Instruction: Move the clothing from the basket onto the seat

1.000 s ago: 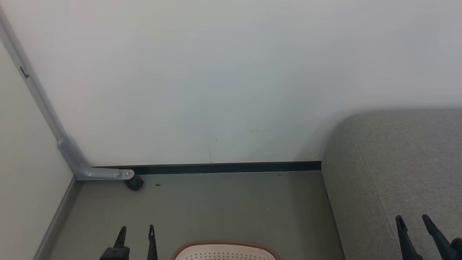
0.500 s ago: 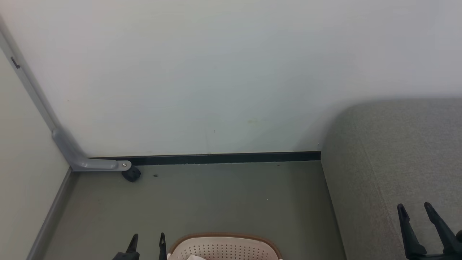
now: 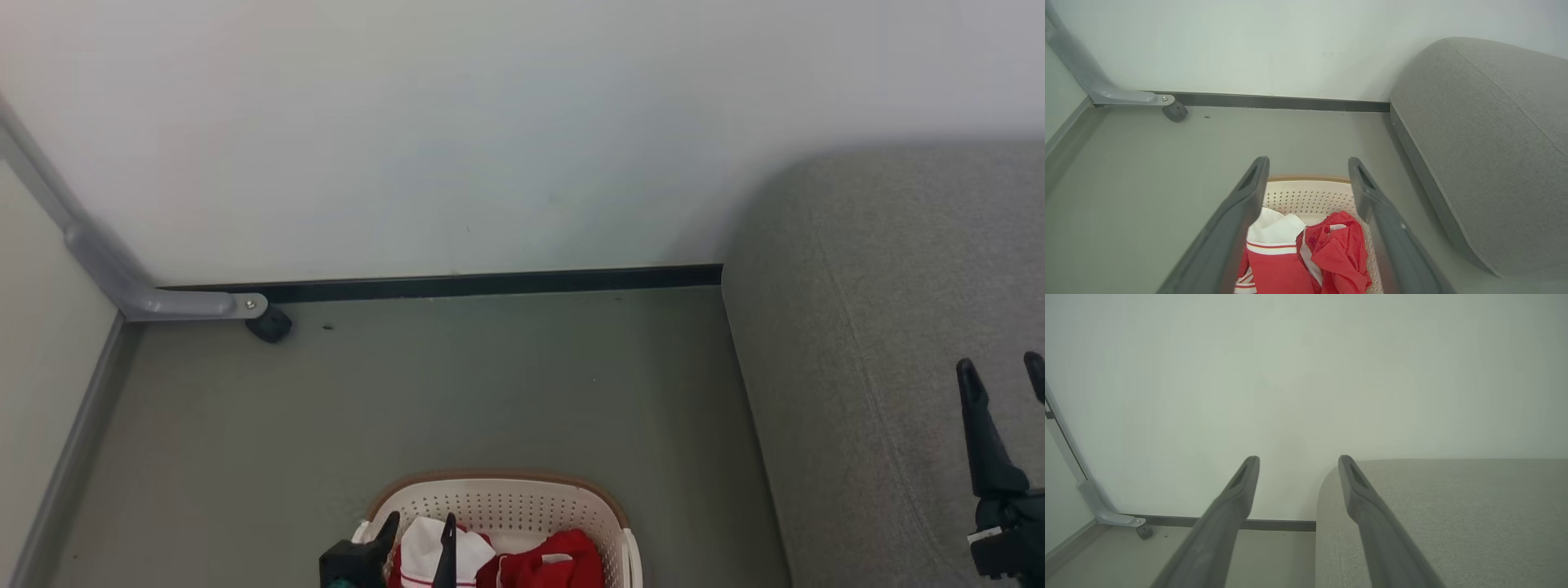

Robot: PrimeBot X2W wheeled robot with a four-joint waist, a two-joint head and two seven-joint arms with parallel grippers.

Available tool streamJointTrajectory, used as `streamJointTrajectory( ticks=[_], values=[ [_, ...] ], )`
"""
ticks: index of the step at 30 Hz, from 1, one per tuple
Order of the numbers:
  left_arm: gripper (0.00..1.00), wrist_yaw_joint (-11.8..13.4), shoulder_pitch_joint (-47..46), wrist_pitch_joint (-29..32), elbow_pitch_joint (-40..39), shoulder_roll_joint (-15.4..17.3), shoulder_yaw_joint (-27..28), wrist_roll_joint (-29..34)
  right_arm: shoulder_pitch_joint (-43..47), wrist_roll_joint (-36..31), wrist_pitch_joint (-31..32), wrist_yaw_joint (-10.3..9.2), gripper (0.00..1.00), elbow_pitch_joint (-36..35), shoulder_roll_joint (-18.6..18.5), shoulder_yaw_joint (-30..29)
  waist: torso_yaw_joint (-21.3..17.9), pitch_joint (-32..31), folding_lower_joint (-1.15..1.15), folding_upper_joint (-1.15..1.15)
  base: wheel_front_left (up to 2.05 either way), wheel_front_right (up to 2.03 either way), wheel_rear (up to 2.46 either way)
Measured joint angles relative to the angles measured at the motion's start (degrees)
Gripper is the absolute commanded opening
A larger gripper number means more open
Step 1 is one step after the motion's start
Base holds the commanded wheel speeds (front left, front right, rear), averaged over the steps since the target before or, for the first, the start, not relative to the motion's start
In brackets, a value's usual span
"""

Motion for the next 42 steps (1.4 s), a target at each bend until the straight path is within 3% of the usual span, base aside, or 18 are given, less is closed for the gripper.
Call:
streamJointTrajectory(
  ticks=[11,23,42],
  values=[
    [1.00,0.0,-8.7,0.0,4.3,0.0,-10.6,-10.9,-3.4,2.9,0.0,1.70,1.00,-4.3,-2.5,-2.7,-1.5,8.8,0.01,0.01,0.00,0.00,0.00],
    [1.00,0.0,-18.1,0.7,9.4,0.0,-20.3,-21.2,-8.9,6.6,-0.3,2.30,1.00,-9.3,-4.8,-4.1,-3.8,18.9,0.01,0.01,0.00,0.00,0.00],
    [1.00,0.0,-30.3,5.4,19.2,0.0,-27.3,-35.0,-14.5,14.9,-0.4,2.43,1.00,-16.5,-10.7,-4.2,-8.9,34.7,0.01,0.01,0.00,0.00,0.00]
  ],
)
